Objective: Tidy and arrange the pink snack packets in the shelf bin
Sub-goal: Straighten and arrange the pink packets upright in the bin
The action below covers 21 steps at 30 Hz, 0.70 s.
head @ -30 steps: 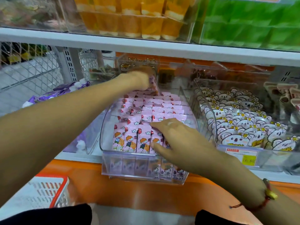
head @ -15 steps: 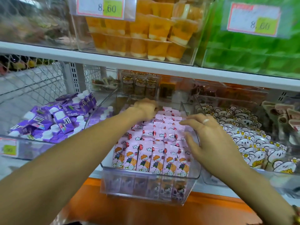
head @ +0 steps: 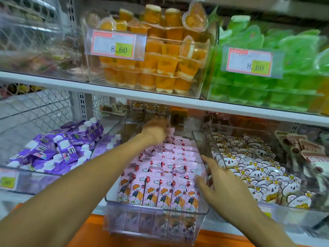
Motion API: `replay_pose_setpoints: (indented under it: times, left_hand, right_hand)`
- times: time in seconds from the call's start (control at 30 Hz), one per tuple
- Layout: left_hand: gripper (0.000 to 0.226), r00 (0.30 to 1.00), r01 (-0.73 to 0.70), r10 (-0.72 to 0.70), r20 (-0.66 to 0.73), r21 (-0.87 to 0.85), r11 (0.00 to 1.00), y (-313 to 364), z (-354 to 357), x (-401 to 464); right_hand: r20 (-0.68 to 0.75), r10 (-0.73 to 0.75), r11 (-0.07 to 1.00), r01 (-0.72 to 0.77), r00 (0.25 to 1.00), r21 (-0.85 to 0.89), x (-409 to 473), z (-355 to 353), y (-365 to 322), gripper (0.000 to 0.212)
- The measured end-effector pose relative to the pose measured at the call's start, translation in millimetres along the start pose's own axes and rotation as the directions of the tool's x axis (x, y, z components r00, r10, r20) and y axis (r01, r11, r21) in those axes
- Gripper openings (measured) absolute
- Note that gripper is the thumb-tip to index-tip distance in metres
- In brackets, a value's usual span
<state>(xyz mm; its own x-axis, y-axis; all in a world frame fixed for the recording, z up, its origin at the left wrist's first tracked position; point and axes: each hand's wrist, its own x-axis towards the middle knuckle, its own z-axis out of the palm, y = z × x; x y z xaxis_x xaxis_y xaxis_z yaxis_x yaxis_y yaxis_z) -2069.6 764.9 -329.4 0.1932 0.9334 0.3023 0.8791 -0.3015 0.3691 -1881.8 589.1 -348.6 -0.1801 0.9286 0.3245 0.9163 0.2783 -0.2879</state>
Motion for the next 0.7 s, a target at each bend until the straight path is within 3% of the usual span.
replay_pose_setpoints:
  times: [0.1,0.2,0.27,0.33,0.5,0.6,0.7]
  left_hand:
    - [0.012,0.983,0.086,-0.15,-0.107,-0.453,0.888,8.3,-12.8,-12.6]
    - [0.022,0.91,0.103,-0.329,-0.254,-0.629,0.771,15.4,-20.3,-43.7]
    - [0.024,0.858,0.012,-0.375,-0.35,-0.718,0.696,19.3,-27.4,-72.3]
    - [0.015,0.859,-0.087,-0.336,-0.385,-0.758,0.647,22.6,-35.5,-102.4]
    - [0.006,0.909,-0.155,-0.273,-0.315,-0.864,0.479,27.9,-37.9,-163.6]
    - [0.007,0.922,-0.154,-0.276,-0.271,-0.911,0.383,25.3,-34.1,-174.8]
    - [0.016,0.935,-0.165,-0.224,-0.274,-0.898,0.409,21.4,-30.8,-178.7]
  right_hand:
    - [-0.078,0.003,0.998,-0.008,0.997,-0.058,2.3,-4.9,-1.1,0.048]
    - [-0.245,-0.067,0.994,0.042,0.967,-0.104,5.8,-11.1,-9.4,0.042]
    - [-0.304,-0.108,0.993,0.114,0.947,0.004,6.0,-11.4,-21.4,0.037]
    - [-0.313,-0.104,0.969,0.168,0.944,0.183,4.3,-7.3,-37.3,0.038]
    - [-0.13,-0.119,0.889,0.164,0.984,0.427,1.4,11.5,-71.0,0.06]
    - [0.014,-0.086,0.803,0.061,0.996,0.593,7.6,17.5,-77.8,0.042]
    - [0.155,0.045,0.583,-0.152,0.987,0.798,14.8,20.7,-82.0,0.031]
